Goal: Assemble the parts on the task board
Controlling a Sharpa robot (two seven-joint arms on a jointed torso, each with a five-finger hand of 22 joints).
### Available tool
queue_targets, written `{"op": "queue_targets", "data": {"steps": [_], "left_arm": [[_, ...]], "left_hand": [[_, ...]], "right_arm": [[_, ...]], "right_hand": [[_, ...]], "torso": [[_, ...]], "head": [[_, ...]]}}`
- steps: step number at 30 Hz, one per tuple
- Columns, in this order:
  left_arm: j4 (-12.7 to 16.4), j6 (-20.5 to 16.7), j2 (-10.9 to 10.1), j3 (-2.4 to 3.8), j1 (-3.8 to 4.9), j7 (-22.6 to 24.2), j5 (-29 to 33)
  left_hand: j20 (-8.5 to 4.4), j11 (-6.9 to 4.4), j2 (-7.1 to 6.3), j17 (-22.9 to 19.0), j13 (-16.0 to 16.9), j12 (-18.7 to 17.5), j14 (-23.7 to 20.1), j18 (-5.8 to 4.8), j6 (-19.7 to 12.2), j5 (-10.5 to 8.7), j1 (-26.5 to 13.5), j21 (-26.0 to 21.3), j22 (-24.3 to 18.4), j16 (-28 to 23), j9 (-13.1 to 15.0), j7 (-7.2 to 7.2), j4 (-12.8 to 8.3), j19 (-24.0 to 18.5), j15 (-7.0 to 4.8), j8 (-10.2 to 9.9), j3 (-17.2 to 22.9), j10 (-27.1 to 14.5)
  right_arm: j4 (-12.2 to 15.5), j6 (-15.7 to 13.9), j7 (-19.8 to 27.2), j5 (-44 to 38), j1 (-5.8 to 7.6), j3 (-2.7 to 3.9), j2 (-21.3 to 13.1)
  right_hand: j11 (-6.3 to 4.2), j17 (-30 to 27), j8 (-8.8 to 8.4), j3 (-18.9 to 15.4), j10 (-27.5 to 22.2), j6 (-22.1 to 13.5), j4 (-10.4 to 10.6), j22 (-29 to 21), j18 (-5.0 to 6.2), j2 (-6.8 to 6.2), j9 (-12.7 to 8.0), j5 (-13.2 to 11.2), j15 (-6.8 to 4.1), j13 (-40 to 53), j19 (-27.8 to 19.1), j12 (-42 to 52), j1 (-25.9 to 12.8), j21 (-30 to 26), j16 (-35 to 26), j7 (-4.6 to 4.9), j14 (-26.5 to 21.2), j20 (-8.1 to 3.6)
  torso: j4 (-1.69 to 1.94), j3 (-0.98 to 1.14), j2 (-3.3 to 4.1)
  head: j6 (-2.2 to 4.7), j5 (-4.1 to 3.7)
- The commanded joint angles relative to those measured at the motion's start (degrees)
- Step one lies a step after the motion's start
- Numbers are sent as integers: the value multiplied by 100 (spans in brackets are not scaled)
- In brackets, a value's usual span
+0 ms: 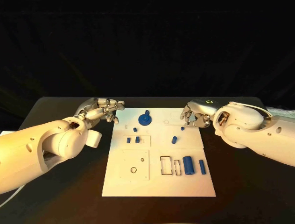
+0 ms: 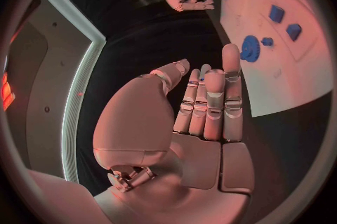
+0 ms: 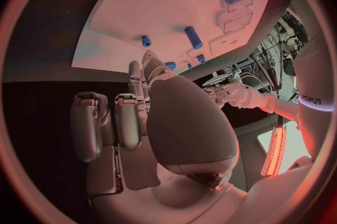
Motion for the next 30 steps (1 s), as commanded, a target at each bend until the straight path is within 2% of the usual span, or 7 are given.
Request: {"op": "queue_targets", "data": {"steps": [1, 7, 18, 30], "left_arm": [[150, 406, -81, -2, -24, 723, 1680], [295, 434, -168, -6, -45, 797, 1738], [331, 398, -242, -7, -51, 765, 1669], [345, 368, -273, -7, -51, 725, 1653]], "left_hand": [[-29, -19, 84, -34, 46, 127, -26, 71, 49, 21, 26, -35, -21, 21, 18, -37, -21, -29, -37, 56, -80, 88], [-52, -45, 119, -59, 89, 248, -20, 71, 85, 26, 70, -49, -43, 50, 23, -56, -65, -20, -58, 102, -150, 93], [-69, -57, 137, -112, 122, 350, -25, 68, 90, 30, 132, -58, -63, 66, 19, -68, -129, -5, -72, 132, -207, 46], [-73, -58, 149, -125, 132, 382, -25, 67, 90, 32, 155, -60, -70, 73, 17, -69, -151, 0, -75, 141, -220, 26]], "right_arm": [[-11, 249, -250, -737, -54, -3, 62], [-16, 430, -258, -868, -110, -8, 147], [-34, 654, -269, -1007, -163, -13, 227], [-111, 830, -286, -1068, -228, -16, 320]], "right_hand": [[-16, 519, -32, 91, -43, 15, 6, 347, 102, -86, -7, -20, 41, -84, 9, -24, 3, -18, -33, -17, 379, 44], [-35, 513, -24, 290, -67, 61, -4, 335, 106, -126, -1, -15, 5, -247, 5, -24, 5, -30, -40, -36, 380, 21], [-64, 495, -4, 571, 12, 177, -21, 334, 106, -172, 12, -15, -28, -448, 7, -3, -65, -38, -57, -65, 381, -19], [-95, 509, 12, 926, 133, 321, -117, 358, 100, -91, 30, -51, -45, -611, 22, 0, -107, -29, -49, -84, 389, -45]], "torso": [[-6, -2, 4], [-9, -9, 4], [-8, 3, 2], [-10, 1, 1]], "head": [[-2, -9], [-30, -33], [-57, -29], [-69, -24]]}}
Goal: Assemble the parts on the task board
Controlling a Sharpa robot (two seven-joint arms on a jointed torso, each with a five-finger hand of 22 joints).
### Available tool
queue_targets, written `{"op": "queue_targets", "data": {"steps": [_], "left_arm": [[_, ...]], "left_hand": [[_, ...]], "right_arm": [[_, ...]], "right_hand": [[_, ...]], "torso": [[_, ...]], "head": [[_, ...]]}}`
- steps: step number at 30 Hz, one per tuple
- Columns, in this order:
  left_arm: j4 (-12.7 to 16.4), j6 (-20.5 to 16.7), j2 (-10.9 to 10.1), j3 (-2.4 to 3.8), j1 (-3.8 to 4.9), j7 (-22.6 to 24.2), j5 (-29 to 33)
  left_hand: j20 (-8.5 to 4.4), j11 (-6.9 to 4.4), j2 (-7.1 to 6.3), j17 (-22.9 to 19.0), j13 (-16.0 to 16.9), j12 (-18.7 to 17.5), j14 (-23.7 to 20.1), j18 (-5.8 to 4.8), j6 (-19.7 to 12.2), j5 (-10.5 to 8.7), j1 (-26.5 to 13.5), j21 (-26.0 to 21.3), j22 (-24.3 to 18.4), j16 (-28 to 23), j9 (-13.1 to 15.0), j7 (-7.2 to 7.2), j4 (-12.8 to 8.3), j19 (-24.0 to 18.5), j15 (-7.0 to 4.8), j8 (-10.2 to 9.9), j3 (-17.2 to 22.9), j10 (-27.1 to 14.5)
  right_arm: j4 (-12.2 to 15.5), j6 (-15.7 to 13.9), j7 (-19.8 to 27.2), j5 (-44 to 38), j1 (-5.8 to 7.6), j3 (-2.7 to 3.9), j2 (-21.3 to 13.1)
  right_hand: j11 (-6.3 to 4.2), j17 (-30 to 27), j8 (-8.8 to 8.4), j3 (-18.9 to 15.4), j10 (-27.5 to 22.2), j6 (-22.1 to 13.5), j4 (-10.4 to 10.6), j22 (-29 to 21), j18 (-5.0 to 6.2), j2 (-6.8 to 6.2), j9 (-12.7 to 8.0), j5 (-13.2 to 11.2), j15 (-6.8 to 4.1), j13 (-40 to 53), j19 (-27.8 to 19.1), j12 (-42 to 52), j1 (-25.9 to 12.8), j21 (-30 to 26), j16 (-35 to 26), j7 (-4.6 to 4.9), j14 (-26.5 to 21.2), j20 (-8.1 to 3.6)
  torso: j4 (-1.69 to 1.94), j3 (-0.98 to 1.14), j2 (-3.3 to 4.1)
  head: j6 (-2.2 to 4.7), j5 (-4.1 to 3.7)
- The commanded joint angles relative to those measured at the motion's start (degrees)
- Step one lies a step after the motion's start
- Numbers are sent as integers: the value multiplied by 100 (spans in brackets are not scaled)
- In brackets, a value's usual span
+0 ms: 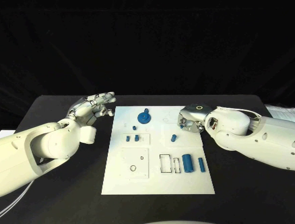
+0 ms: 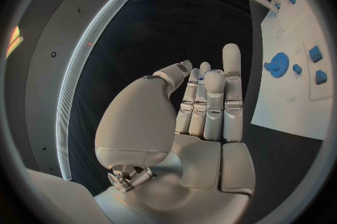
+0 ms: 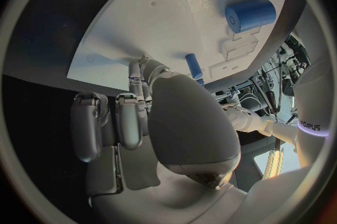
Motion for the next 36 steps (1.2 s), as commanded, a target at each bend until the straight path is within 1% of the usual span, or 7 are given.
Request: {"op": "queue_targets", "data": {"steps": [1, 5, 12, 21, 24, 27, 36], "left_arm": [[22, 84, -5, 3, 0, 69, 36], [28, 70, -14, 3, 0, 62, 34], [41, 49, -21, 3, 0, 52, 30], [21, 35, -25, 3, 0, 27, 7], [14, 36, -26, 3, 0, 16, 5], [9, 44, -26, 3, 0, 6, 5], [-7, 48, -25, 2, 0, -14, 4]], "left_hand": [[-29, -14, 34, -9, 10, 34, 16, 68, 37, 32, 40, -37, -11, 27, 1, -16, -9, -3, -38, 25, -34, -30], [-30, -13, 36, -14, 10, 37, 15, 68, 36, 33, 42, -37, -12, 27, 1, -15, -10, -3, -38, 25, -35, -33], [-31, -11, 44, -25, 13, 50, 14, 67, 28, 35, 51, -38, -15, 29, -2, -12, -19, 0, -37, 25, -40, -53], [-33, -9, 51, -42, 16, 64, 10, 66, 20, 37, 62, -38, -18, 30, -5, -10, -30, 3, -37, 26, -44, -75], [-33, -8, 51, -46, 17, 67, 9, 66, 18, 37, 64, -39, -19, 29, -5, -9, -32, 3, -36, 26, -45, -80], [-33, -6, 53, -54, 18, 72, 6, 65, 15, 38, 67, -39, -21, 29, -7, -8, -36, 4, -36, 27, -48, -90], [-32, 2, 52, -73, 20, 88, 0, 63, 0, 37, 67, -42, -26, 30, -11, -1, -44, 4, -31, 26, -61, -126]], "right_arm": [[-15, 282, -30, -150, -41, -17, 26], [-25, 360, -35, -183, -59, -18, 51], [-21, 412, -69, -248, -72, -19, 91], [54, -85, -158, -266, -76, -13, 63], [104, -216, -177, -231, -69, 5, 25], [163, -309, -191, -213, -50, 34, -16], [363, -417, -214, -163, 36, 102, -177]], "right_hand": [[2, 508, 15, 118, 60, 79, -26, 363, 100, 62, 11, -38, -45, -41, 24, -1, -54, -27, -14, 8, 389, -47], [-17, 529, 34, 293, 150, 170, -122, 390, 94, 117, 32, -43, -57, -100, 38, 1, -83, -11, 2, -3, 395, -61], [-32, 560, 45, 418, 218, 228, -215, 426, 85, 172, 52, -47, -62, -141, 56, -3, -113, 11, 26, -12, 403, -70], [-26, 583, 36, 510, 239, 237, -263, 462, 77, 217, 61, -49, -72, -180, 74, -20, -162, 35, 46, -5, 408, -78], [-24, 584, 35, 515, 239, 236, -267, 465, 76, 215, 62, -50, -72, -184, 76, -21, -171, 37, 47, -3, 409, -77], [-23, 588, 35, 518, 240, 236, -269, 468, 76, 213, 63, -50, -71, -187, 78, -22, -176, 39, 50, -2, 409, -77], [-21, 587, 36, 531, 249, 244, -276, 473, 75, 209, 67, -50, -68, -196, 81, -21, -196, 42, 50, 1, 409, -77]], "torso": [[-6, 1, -1], [-4, 2, 4], [-3, -2, 0], [3, 7, -8], [4, 3, -10], [0, 1, -8], [-5, 4, -6]], "head": [[-5, -2], [-6, -13], [-22, -12], [-21, -28], [-13, -32], [3, -39], [0, -56]]}}
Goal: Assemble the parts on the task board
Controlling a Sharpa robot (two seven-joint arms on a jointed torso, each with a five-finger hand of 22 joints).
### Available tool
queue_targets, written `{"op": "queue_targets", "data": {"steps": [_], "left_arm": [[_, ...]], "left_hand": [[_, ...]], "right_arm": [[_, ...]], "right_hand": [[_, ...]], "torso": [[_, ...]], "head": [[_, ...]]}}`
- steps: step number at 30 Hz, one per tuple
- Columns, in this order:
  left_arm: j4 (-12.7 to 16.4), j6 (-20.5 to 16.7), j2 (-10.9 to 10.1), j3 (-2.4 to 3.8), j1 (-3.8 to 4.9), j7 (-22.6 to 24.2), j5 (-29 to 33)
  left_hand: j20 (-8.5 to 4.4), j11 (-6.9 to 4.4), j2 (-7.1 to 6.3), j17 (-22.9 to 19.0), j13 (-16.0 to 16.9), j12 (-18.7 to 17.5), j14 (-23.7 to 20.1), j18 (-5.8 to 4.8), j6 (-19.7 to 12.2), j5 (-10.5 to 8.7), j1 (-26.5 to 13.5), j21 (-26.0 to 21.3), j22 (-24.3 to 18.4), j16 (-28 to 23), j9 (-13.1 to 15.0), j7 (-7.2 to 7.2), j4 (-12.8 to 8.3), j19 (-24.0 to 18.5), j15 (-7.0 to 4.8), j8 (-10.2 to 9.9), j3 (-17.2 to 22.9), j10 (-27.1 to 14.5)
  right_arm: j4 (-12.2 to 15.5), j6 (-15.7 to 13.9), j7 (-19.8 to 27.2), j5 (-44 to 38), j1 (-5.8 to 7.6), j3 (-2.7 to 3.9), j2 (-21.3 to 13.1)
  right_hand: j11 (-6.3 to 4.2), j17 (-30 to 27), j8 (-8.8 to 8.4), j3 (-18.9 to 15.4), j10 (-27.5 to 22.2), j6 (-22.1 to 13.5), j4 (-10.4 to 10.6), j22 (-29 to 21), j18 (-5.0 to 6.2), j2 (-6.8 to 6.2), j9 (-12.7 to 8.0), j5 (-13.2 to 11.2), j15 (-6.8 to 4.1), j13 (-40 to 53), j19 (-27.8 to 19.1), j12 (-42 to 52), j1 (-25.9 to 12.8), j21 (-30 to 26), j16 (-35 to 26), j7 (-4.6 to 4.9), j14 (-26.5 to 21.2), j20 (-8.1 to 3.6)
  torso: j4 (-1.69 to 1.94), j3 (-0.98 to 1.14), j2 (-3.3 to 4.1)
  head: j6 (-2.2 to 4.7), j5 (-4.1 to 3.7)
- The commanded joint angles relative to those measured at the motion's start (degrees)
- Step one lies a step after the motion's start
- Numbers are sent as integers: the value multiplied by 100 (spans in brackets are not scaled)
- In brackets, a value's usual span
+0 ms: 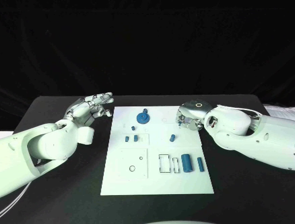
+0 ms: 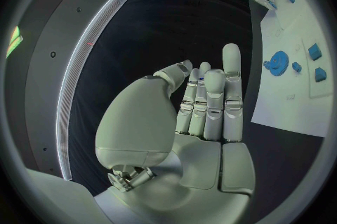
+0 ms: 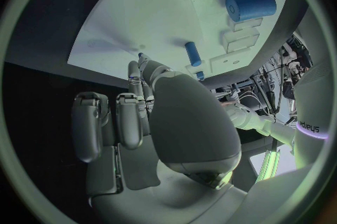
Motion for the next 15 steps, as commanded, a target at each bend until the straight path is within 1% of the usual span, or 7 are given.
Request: {"op": "queue_targets", "data": {"steps": [1, 4, 9, 12, 13, 15], "left_arm": [[-1, 56, 4, 3, 0, 8, 1], [-4, 57, 3, 3, 0, 3, 1], [-3, 65, 0, 3, -1, -3, 1], [-4, 71, 4, 2, -4, -5, 1], [-4, 74, 7, 2, -5, -6, 1], [-4, 79, 13, 2, -7, -7, 0]], "left_hand": [[-32, 1, 31, -7, 6, 36, 0, 64, -1, 37, 45, -21, -8, 30, -10, -1, -12, 4, -32, 26, -31, -44], [-30, 5, 29, -22, 7, 45, -6, 63, -13, 37, 42, -23, -11, 29, -12, 4, -15, 3, -28, 24, -39, -66], [-29, 9, 29, -36, 8, 54, -11, 62, -22, 37, 40, -25, -14, 28, -14, 7, -17, 3, -26, 22, -46, -83], [-27, 13, 29, -40, 9, 62, -12, 61, -31, 38, 38, -26, -16, 31, -16, 11, -18, 2, -23, 21, -51, -99], [-27, 13, 29, -40, 9, 62, -12, 61, -31, 38, 38, -26, -16, 31, -16, 11, -18, 2, -23, 21, -51, -99], [-26, 16, 28, -45, 10, 67, -14, 61, -38, 38, 36, -27, -18, 32, -17, 13, -20, 2, -21, 20, -56, -111]], "right_arm": [[102, -157, -36, 28, 19, 14, -70], [242, -184, -28, 84, 32, 29, -151], [555, -299, 12, 149, 39, 42, -212], [801, -364, 44, 183, 36, 45, -191], [883, -377, 54, 191, 32, 45, -175], [1004, -390, 67, 200, 21, 46, -141]], "right_hand": [[-5, 590, 30, 45, 43, 29, -9, 475, 75, 42, 4, 36, -47, -10, 80, 32, -18, 14, 29, 20, 431, -34], [-3, 589, 30, 50, 48, 34, -19, 482, 73, 28, 7, 36, -44, -17, 84, 33, -31, 19, 28, 22, 430, -34], [3, 596, 30, 55, 51, 37, -26, 484, 73, 12, 10, 36, -41, -25, 85, 31, -50, 20, 33, 27, 431, -33], [7, 601, 30, 58, 53, 39, -31, 490, 71, 5, 11, 36, -41, -30, 88, 30, -57, 24, 37, 31, 432, -32], [7, 601, 30, 59, 53, 39, -31, 490, 71, 5, 11, 36, -41, -30, 88, 30, -57, 24, 37, 31, 432, -31], [9, 602, 29, 60, 53, 40, -34, 490, 71, 1, 12, 36, -41, -32, 88, 30, -60, 24, 38, 34, 432, -30]], "torso": [[0, 0, 3], [1, 0, 3], [-10, 3, 1], [0, 8, 3], [4, 6, 5], [10, 2, 5]], "head": [[-3, -9], [-11, 1], [4, 40], [0, 66], [-4, 91], [-9, 103]]}}
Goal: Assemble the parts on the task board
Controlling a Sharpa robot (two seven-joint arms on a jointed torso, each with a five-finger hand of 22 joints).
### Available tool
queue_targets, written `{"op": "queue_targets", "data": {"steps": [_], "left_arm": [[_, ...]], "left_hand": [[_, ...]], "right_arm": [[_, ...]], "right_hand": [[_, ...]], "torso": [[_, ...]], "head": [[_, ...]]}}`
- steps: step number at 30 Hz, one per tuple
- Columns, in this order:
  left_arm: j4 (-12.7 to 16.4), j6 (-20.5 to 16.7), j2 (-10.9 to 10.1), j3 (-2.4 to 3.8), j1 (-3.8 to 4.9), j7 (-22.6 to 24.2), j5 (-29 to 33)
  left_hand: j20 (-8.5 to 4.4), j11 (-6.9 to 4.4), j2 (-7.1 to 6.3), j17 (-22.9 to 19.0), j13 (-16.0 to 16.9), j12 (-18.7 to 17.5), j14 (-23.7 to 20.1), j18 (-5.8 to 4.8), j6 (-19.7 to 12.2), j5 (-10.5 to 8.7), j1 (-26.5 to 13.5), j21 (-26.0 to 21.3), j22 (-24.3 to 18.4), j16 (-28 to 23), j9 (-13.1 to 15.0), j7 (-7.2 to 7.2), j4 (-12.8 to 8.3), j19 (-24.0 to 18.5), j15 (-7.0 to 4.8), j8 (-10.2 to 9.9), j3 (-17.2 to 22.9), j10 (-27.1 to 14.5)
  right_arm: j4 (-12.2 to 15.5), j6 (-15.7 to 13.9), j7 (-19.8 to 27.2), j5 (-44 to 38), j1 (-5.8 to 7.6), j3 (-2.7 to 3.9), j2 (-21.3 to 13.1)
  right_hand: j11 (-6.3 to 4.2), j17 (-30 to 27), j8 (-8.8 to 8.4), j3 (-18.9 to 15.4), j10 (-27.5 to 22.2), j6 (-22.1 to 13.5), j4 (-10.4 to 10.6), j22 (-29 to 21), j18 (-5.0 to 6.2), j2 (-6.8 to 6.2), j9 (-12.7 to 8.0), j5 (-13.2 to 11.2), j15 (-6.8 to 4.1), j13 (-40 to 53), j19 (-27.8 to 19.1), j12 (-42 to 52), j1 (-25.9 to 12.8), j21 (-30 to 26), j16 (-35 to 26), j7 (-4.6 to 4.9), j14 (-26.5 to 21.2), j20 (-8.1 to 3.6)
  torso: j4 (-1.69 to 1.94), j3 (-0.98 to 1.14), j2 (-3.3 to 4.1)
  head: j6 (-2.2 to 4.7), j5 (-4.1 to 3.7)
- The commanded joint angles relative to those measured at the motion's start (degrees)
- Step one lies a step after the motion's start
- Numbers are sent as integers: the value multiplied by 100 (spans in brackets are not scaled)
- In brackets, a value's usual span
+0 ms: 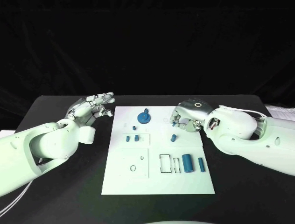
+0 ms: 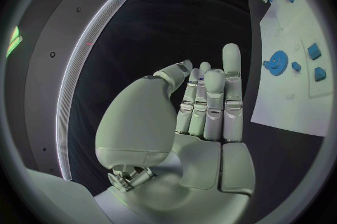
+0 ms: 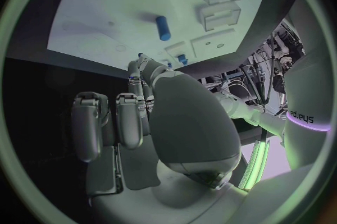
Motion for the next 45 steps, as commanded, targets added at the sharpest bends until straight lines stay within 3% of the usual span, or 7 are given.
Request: {"op": "queue_targets", "data": {"steps": [1, 8, 11, 17, 24, 28, 45], "left_arm": [[7, 78, 16, 2, -5, 13, 0], [14, 81, 20, 2, -9, 15, 0], [17, 82, 21, 2, -10, 18, 0], [26, 85, 21, 1, -11, 18, 0], [41, 98, 32, 1, -11, 14, 0], [61, 117, 35, 1, -11, 13, 0], [74, 147, 21, 1, -11, -6, 0]], "left_hand": [[-26, -5, 28, -13, 6, 34, -7, 62, -38, 38, 36, -27, -6, 32, -6, 13, -4, 2, -28, 20, -40, -50], [-25, -2, 28, -25, 6, 40, -12, 61, -47, 38, 35, -29, -8, 31, -7, 16, -6, 1, -26, 18, -44, -63], [-23, 1, 26, -33, 8, 49, -15, 61, -56, 38, 32, -30, -10, 32, -8, 19, -7, 0, -23, 17, -51, -79], [-20, 6, 24, -37, 9, 61, -17, 60, -71, 38, 27, -32, -14, 38, -11, 23, -9, 0, -19, 14, -60, -100], [-17, 12, 22, -42, 11, 75, -17, 60, -94, 40, 27, -33, -17, 46, -14, 30, -14, 0, -15, 8, -68, -125], [-16, 12, 23, -47, 12, 77, -19, 60, -94, 40, 27, -33, -18, 44, -14, 31, -14, 0, -15, 8, -69, -126], [-15, 13, 25, -56, 14, 84, -22, 60, -95, 40, 25, -34, -19, 43, -13, 32, -14, -1, -13, 10, -72, -130]], "right_arm": [[227, -156, 67, 57, -24, 3, 75], [480, -137, 132, 75, -146, -2, 339], [496, -111, 165, 66, -264, -8, 487], [390, -103, 261, 60, -530, -32, 772], [248, -128, 345, 58, -714, -57, 995], [172, -89, 351, 54, -775, -71, 1071], [13, 163, 297, -28, -821, -102, 1203]], "right_hand": [[-6, 603, 20, 29, 39, 27, -3, 486, 71, 2, 11, 20, -41, -6, 88, 31, -60, 24, 38, 20, 432, -31], [0, 611, 19, 40, 42, 30, -14, 488, 70, -2, 14, 20, -38, -13, 90, 31, -67, 25, 45, 29, 433, -25], [5, 612, 19, 48, 45, 32, -21, 488, 70, -2, 16, 21, -36, -18, 90, 31, -70, 26, 46, 35, 433, -20], [22, 617, 11, 80, 49, 27, -59, 487, 70, -6, 20, 23, -17, -37, 91, 29, -75, 26, 51, 56, 434, -2], [36, 617, 6, 103, 50, 25, -88, 484, 71, -11, 24, 25, -3, -52, 90, 28, -86, 24, 52, 71, 433, 11], [48, 622, -4, 112, 38, 13, -104, 480, 72, -22, 25, 25, 9, -69, 88, 23, -113, 21, 56, 83, 433, 24], [59, 618, -5, 103, 36, 18, -109, 474, 74, -40, 32, 21, 22, -90, 85, 25, -182, 17, 54, 88, 431, 40]], "torso": [[16, -5, 2], [6, -16, 1], [4, -13, 3], [8, -14, 7], [2, -12, 5], [8, -13, 11], [0, -12, 6]], "head": [[-16, 69], [-68, 308], [-93, 444], [-179, 620], [-253, 681], [-254, 657], [-302, 673]]}}
